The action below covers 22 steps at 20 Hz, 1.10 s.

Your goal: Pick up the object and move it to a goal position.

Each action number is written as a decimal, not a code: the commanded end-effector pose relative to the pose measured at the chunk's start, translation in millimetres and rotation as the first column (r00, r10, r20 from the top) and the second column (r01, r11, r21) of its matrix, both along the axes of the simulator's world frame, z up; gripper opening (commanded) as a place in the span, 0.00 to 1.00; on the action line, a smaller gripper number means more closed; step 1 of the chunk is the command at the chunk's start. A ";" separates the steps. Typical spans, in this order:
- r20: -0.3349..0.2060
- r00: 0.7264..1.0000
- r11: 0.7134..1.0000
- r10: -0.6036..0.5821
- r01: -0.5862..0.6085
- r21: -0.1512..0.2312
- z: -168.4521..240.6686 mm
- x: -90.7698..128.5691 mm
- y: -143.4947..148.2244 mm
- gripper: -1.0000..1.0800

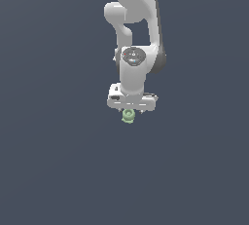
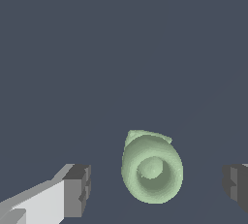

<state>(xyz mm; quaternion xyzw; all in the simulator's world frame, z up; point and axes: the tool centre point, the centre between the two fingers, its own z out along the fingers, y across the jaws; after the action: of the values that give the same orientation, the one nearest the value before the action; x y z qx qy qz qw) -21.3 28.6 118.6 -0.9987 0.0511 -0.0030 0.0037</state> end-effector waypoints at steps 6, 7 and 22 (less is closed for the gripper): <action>-0.005 0.991 0.991 -0.136 0.136 -0.005 -21.6 -21.4 -4.7 0.96; -0.005 0.989 0.989 -0.147 0.147 -0.005 -23.4 -23.3 -5.2 0.96; -0.007 0.983 0.983 -0.181 0.181 -0.007 -44.9 -29.7 -6.4 0.96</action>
<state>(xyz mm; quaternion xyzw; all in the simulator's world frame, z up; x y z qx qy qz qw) -50.4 22.1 79.4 -0.9899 0.1416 -0.0003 0.0001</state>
